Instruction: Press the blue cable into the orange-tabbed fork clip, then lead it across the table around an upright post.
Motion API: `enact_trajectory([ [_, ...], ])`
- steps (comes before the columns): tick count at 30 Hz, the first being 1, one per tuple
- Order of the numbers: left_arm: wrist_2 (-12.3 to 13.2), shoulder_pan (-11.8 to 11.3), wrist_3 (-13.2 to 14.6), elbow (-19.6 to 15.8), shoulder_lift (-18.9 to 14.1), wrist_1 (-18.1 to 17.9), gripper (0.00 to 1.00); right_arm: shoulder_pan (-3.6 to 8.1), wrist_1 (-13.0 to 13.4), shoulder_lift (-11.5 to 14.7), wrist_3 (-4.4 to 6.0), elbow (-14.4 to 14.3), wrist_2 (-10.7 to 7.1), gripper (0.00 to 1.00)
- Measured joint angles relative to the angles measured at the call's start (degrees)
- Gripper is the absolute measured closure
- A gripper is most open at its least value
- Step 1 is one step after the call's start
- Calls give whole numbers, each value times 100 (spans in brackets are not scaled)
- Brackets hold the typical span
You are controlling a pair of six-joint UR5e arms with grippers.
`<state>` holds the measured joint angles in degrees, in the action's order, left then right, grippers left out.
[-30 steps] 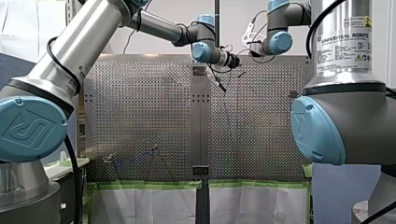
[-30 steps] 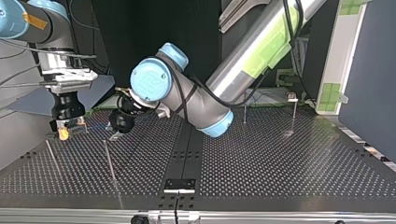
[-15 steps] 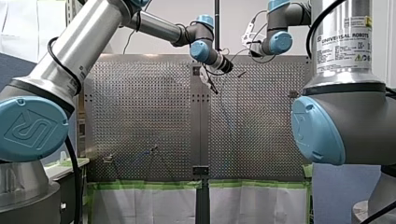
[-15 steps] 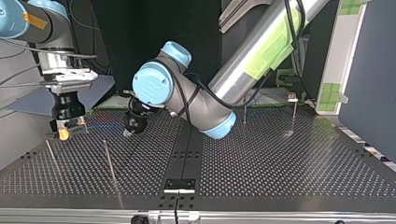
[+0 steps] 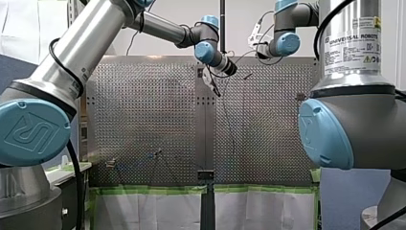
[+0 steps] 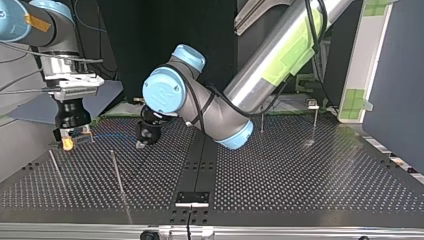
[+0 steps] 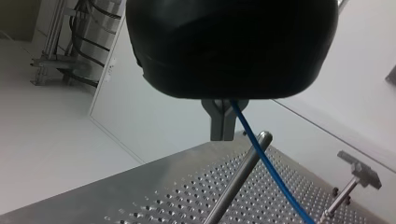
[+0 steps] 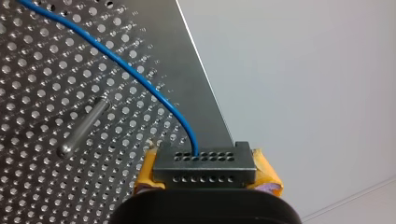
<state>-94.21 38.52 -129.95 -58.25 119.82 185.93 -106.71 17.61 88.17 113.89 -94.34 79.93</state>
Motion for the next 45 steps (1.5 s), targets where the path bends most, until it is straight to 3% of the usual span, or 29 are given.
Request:
enact_trajectory([
  [6, -238, -1, 298, 0, 0, -166, 98, 70, 45, -154, 34, 116, -22, 100],
  [16, -261, -46, 626, 0, 6, -618, 98, 247, 38, -497, 67, 492, -219, 100],
  [24, -165, -165, 342, 0, 68, -1011, 98, 433, 48, -692, 167, 687, -397, 100],
  [33, -82, -306, -65, 1, 513, -1460, 98, 603, 69, -954, 222, 868, -440, 100],
  [45, 124, -507, -295, 1, 685, -1706, 98, 707, 37, -1410, 331, 1340, -449, 100],
])
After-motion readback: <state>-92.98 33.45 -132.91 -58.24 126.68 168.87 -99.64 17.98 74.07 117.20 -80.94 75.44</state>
